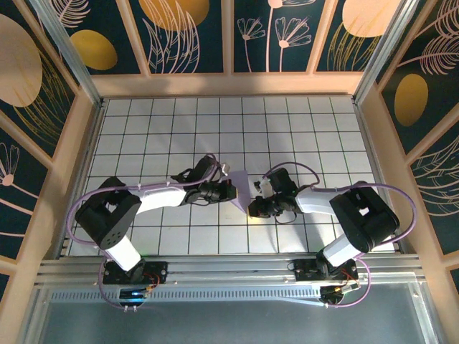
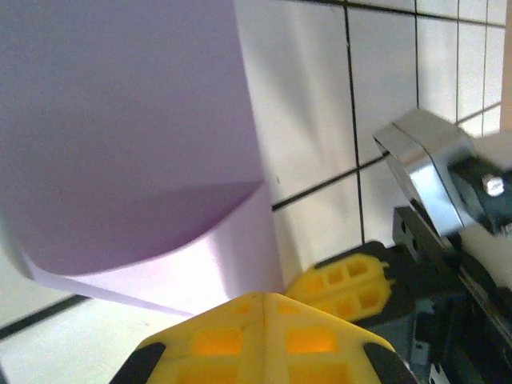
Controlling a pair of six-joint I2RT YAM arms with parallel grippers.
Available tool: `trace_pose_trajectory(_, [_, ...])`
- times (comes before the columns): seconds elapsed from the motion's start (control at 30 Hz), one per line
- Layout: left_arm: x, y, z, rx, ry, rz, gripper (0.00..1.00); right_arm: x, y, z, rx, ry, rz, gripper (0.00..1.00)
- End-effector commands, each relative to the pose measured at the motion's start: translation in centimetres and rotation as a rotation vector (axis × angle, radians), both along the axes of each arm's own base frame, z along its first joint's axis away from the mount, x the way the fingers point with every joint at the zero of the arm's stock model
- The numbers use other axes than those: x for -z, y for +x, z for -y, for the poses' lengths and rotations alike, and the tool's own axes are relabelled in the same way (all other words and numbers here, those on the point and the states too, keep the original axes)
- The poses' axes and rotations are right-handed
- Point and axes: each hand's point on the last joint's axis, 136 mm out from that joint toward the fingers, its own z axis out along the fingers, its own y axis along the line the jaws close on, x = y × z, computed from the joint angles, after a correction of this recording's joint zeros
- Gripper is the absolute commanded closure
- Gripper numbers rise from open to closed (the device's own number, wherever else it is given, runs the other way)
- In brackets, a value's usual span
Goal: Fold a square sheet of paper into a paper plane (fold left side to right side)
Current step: Third fold the triangle at the center of the table.
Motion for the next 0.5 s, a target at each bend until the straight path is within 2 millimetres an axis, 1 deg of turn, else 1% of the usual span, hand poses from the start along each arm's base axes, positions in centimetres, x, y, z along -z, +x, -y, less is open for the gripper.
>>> trace_pose_trajectory(0.0, [0.5, -1.7, 0.9, 0.023, -0.026, -0.040, 0.97, 3.2, -1.2, 2.6, 0.022, -0.173, -0.050, 1.00])
trace_pose_trajectory(0.1, [0.9, -2.2, 2.0, 0.038, -0.036, -0.050, 0.97, 3.3, -1.2, 2.7, 0.028, -0.189, -0.051, 1.00])
trace_pose_trajectory(0.13, [0.6, -2.2, 2.3, 0.039, -0.044, -0.047, 0.97, 3.4, -1.2, 2.8, 0.029, -0.191, -0.051, 1.00])
trace_pose_trajectory(0.17, [1.8, -2.3, 2.3, 0.039, -0.026, -0.066, 0.97, 3.4, -1.2, 2.7, 0.029, -0.192, -0.052, 1.00])
trace_pose_trajectory(0.2, [2.0, -2.4, 2.5, 0.039, -0.025, -0.072, 0.97, 3.4, -1.2, 2.7, 0.029, -0.193, -0.051, 1.00])
trace_pose_trajectory(0.47, [2.9, -2.2, 2.9, 0.033, -0.023, -0.091, 0.97, 3.6, -1.3, 2.7, 0.025, -0.206, -0.056, 1.00])
